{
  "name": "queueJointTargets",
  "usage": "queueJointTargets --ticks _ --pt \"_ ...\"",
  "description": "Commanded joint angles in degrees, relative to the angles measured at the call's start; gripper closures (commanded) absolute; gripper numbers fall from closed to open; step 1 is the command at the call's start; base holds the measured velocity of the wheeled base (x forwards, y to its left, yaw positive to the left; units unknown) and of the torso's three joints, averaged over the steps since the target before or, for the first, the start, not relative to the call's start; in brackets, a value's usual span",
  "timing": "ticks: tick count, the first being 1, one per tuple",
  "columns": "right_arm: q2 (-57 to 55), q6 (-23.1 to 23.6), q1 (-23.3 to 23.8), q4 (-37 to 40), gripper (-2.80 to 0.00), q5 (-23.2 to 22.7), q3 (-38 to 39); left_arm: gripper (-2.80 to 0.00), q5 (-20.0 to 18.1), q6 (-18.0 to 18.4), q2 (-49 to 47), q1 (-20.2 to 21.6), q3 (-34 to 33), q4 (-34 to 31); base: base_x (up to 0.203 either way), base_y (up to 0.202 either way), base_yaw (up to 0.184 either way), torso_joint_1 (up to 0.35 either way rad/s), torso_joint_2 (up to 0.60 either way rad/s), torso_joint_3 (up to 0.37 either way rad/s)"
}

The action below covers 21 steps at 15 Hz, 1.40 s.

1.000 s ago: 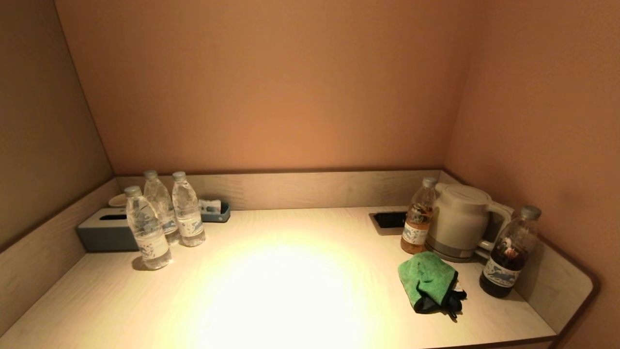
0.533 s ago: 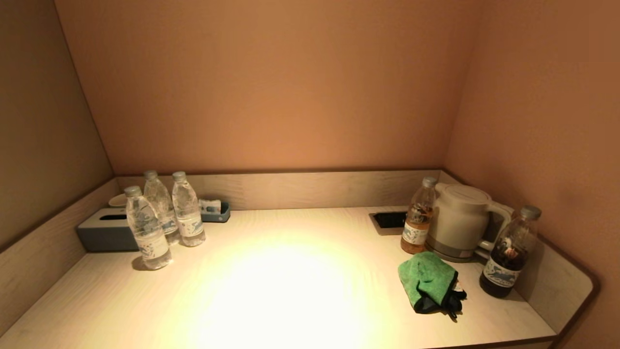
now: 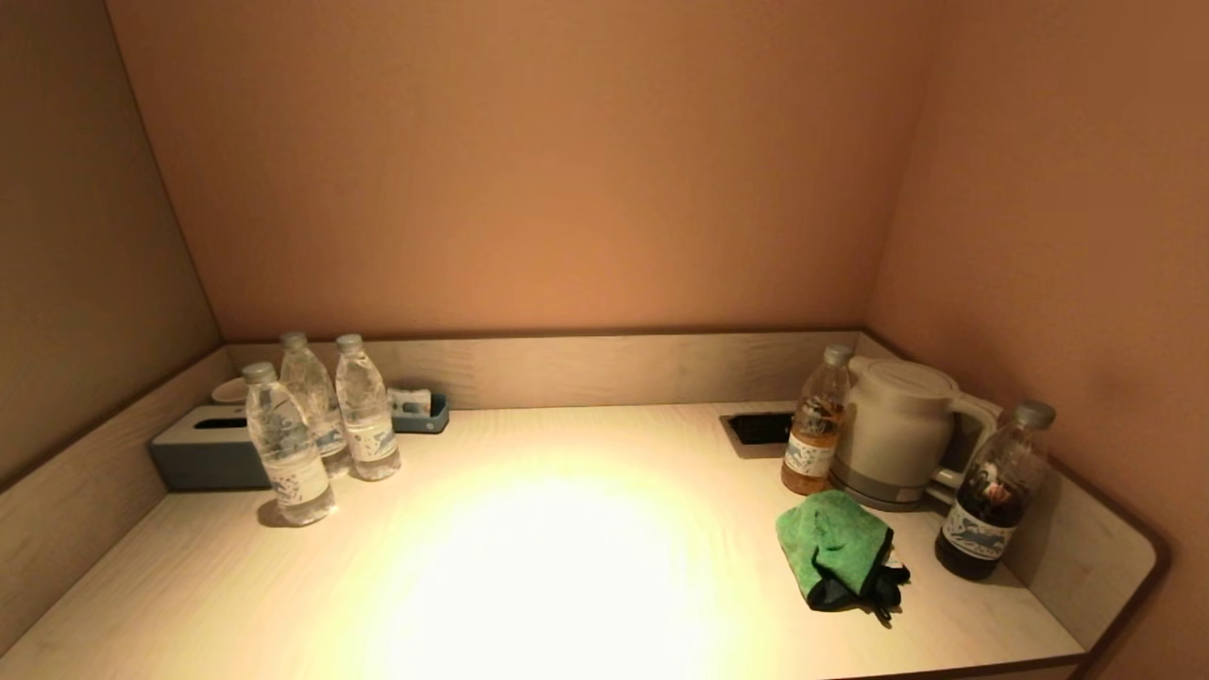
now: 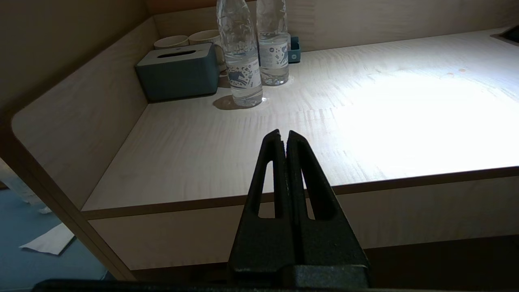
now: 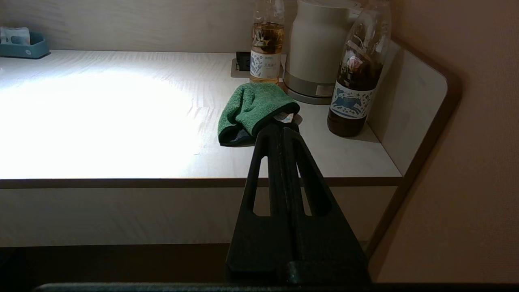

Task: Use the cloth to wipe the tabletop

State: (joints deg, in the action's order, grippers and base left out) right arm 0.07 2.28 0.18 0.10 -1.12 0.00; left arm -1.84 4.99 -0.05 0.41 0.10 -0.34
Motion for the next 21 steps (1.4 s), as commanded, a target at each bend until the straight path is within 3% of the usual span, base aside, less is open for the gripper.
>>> queueJointTargets --ticks 1,21 --pt "-0.1 0.0 0.0 0.0 0.00 0.0 0.0 0.00 0.0 0.0 0.0 0.0 0.0 0.0 0.000 0.000 0.000 0.000 0.00 0.000" --pt "-0.1 0.1 0.0 0.0 0.00 0.0 0.0 0.00 0.0 0.0 0.0 0.0 -0.1 0.0 0.000 0.000 0.000 0.000 0.00 0.000"
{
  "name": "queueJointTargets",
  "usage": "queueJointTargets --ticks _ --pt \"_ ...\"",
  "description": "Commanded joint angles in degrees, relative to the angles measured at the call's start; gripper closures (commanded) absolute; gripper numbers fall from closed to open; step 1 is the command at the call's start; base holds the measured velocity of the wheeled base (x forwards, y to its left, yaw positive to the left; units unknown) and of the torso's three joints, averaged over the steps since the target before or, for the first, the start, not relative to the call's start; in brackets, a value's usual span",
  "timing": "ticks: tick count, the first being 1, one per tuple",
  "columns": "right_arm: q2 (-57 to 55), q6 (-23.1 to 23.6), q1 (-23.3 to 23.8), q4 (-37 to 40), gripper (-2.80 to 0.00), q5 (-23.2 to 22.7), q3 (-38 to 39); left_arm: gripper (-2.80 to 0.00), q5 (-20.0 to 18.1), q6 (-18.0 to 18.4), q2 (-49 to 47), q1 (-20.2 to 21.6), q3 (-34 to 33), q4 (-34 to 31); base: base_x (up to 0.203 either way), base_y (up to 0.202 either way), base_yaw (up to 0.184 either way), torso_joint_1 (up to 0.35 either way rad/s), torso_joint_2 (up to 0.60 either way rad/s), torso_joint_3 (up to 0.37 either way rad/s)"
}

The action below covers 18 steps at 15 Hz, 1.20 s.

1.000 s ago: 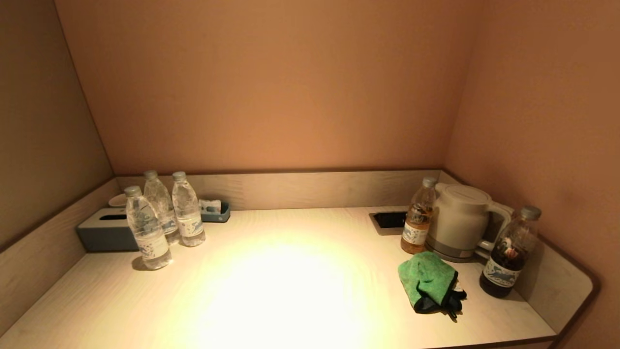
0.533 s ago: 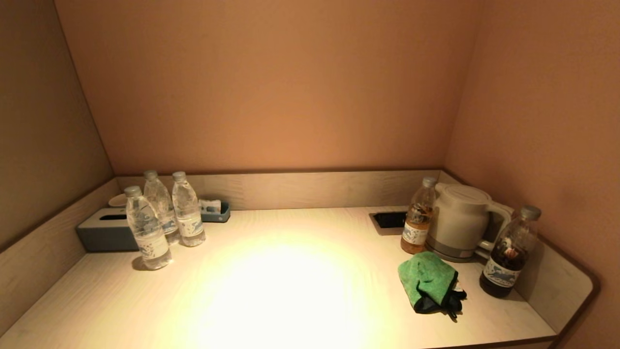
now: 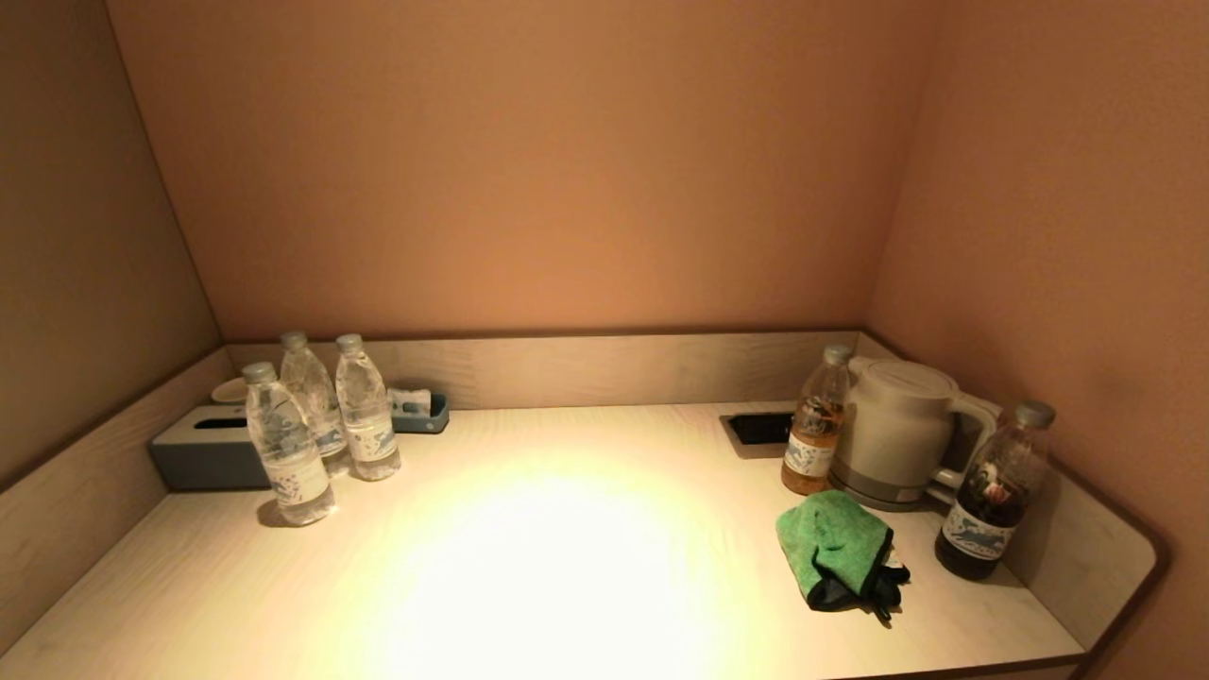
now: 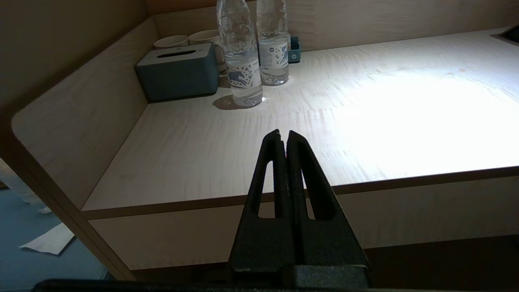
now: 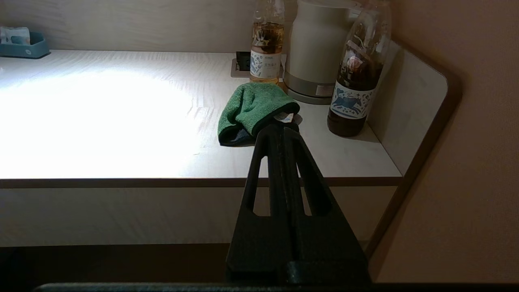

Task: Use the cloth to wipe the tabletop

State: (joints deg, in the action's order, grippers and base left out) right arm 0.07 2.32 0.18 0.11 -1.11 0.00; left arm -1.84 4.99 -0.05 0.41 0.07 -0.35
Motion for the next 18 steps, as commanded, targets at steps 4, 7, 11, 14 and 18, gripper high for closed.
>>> queueJointTargets --ticks 4,7,11,14,18 --pt "-0.1 0.1 0.0 0.0 0.00 0.0 0.0 0.00 0.0 0.0 0.0 -0.1 0.0 0.0 0.000 0.000 0.000 0.000 0.00 0.000" --pt "-0.1 0.0 0.0 0.0 0.00 0.0 0.0 0.00 0.0 0.0 0.0 0.0 -0.1 0.0 0.000 0.000 0.000 0.000 0.00 0.000" --pt "-0.1 0.1 0.0 0.0 0.00 0.0 0.0 0.00 0.0 0.0 0.0 0.0 -0.1 0.0 0.000 0.000 0.000 0.000 0.00 0.000" --pt "-0.1 0.0 0.0 0.0 0.00 0.0 0.0 0.00 0.0 0.0 0.0 0.0 0.0 0.0 0.000 0.000 0.000 0.000 0.00 0.000" --pt "-0.1 0.0 0.0 0.0 0.00 0.0 0.0 0.00 0.0 0.0 0.0 0.0 0.0 0.0 0.000 0.000 0.000 0.000 0.00 0.000"
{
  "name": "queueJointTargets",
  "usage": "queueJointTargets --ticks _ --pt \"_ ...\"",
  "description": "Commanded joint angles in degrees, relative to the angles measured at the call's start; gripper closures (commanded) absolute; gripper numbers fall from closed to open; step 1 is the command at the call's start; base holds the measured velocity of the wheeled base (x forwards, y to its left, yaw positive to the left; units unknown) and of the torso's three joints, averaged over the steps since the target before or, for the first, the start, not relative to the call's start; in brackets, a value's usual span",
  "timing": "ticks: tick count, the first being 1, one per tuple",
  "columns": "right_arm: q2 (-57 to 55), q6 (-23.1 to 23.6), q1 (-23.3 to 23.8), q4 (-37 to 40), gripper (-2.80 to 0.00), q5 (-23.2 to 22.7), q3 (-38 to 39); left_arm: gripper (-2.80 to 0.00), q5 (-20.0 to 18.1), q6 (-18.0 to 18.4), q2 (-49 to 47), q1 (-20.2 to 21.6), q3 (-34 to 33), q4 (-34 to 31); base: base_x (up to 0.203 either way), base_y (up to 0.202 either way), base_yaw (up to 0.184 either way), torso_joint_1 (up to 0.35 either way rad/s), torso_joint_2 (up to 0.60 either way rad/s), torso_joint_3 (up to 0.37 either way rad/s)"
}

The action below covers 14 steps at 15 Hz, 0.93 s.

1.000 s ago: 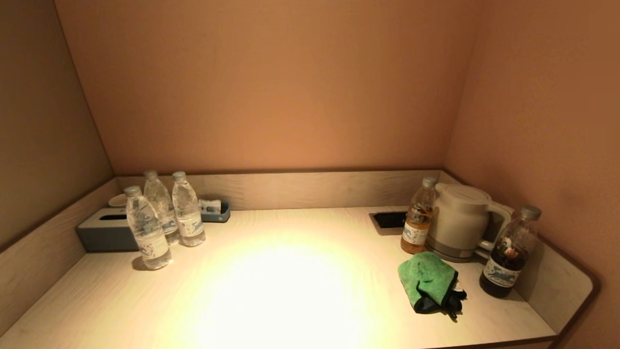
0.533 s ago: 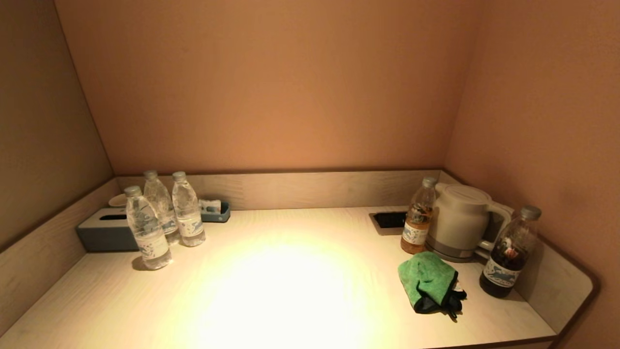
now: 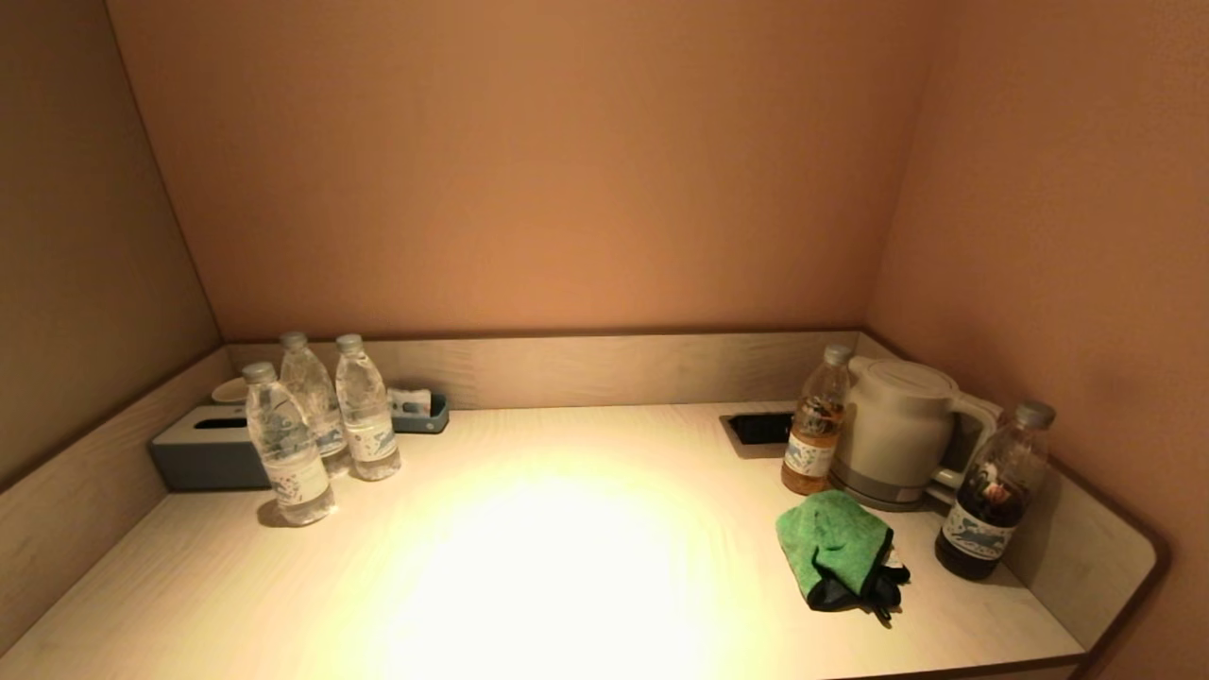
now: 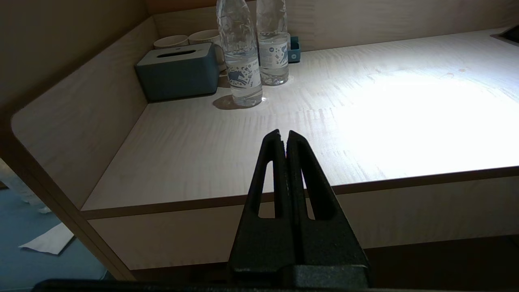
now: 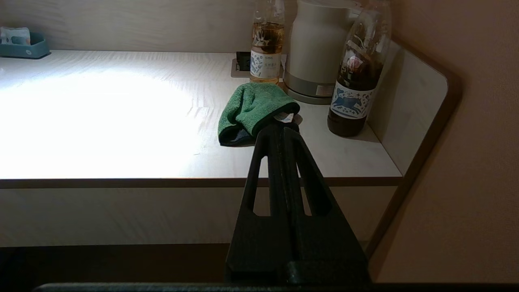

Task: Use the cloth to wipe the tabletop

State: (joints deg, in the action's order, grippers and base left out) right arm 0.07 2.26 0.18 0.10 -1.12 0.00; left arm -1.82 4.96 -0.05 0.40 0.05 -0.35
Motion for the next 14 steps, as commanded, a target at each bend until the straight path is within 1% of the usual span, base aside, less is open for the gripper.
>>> queueJointTargets --ticks 1,14 --pt "-0.1 0.0 0.0 0.0 0.00 0.0 0.0 0.00 0.0 0.0 0.0 0.0 0.0 0.0 0.000 0.000 0.000 0.000 0.00 0.000" --pt "-0.1 0.1 0.0 0.0 0.00 0.0 0.0 0.00 0.0 0.0 0.0 0.0 0.0 0.0 0.000 0.000 0.000 0.000 0.00 0.000"
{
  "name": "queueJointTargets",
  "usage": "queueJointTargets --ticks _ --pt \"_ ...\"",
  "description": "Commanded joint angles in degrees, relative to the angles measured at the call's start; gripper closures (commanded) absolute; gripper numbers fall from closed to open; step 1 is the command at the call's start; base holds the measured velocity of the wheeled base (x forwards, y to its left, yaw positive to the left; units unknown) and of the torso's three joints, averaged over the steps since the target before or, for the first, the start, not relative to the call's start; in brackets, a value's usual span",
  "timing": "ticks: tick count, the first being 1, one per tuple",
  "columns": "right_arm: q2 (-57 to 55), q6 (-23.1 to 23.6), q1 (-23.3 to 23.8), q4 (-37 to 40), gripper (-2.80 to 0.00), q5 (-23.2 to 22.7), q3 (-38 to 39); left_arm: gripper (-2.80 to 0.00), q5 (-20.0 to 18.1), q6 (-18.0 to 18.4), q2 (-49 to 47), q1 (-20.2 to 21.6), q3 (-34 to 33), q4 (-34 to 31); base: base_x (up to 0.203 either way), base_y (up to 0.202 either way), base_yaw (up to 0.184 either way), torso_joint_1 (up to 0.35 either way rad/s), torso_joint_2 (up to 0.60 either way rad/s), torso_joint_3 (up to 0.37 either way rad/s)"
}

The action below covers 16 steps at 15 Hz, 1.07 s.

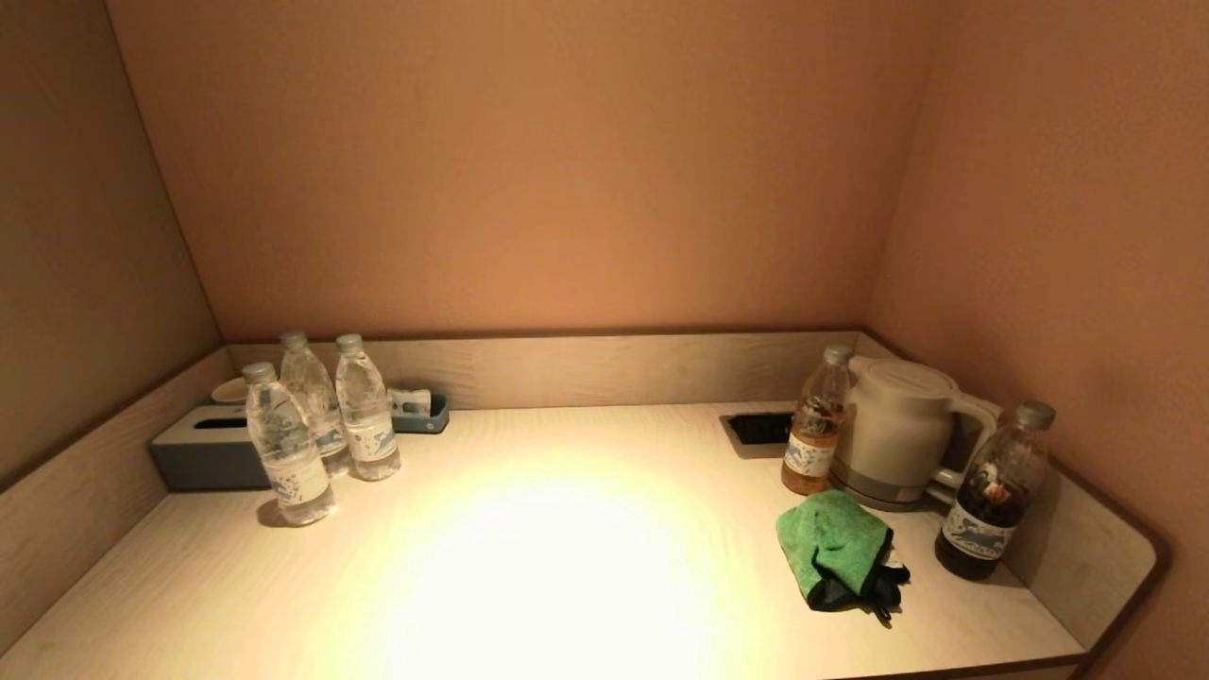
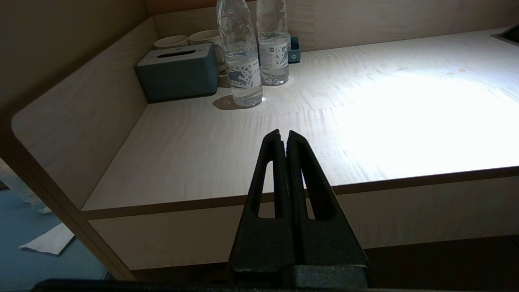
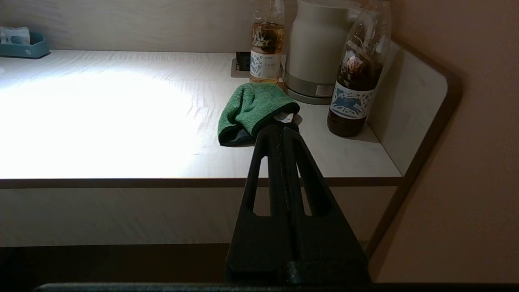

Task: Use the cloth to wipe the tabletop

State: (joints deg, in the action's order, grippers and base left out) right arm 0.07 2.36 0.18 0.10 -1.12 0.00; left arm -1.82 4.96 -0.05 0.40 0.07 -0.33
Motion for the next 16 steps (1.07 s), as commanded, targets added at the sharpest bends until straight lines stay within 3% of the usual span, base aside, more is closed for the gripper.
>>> queueJointTargets --ticks 1,16 --pt "-0.1 -0.1 0.0 0.0 0.00 0.0 0.0 0.00 0.0 0.0 0.0 0.0 0.0 0.1 0.000 0.000 0.000 0.000 0.00 0.000" --pt "-0.1 -0.1 0.0 0.1 0.00 0.0 0.0 0.00 0.0 0.0 0.0 0.0 0.0 0.0 0.000 0.000 0.000 0.000 0.00 0.000"
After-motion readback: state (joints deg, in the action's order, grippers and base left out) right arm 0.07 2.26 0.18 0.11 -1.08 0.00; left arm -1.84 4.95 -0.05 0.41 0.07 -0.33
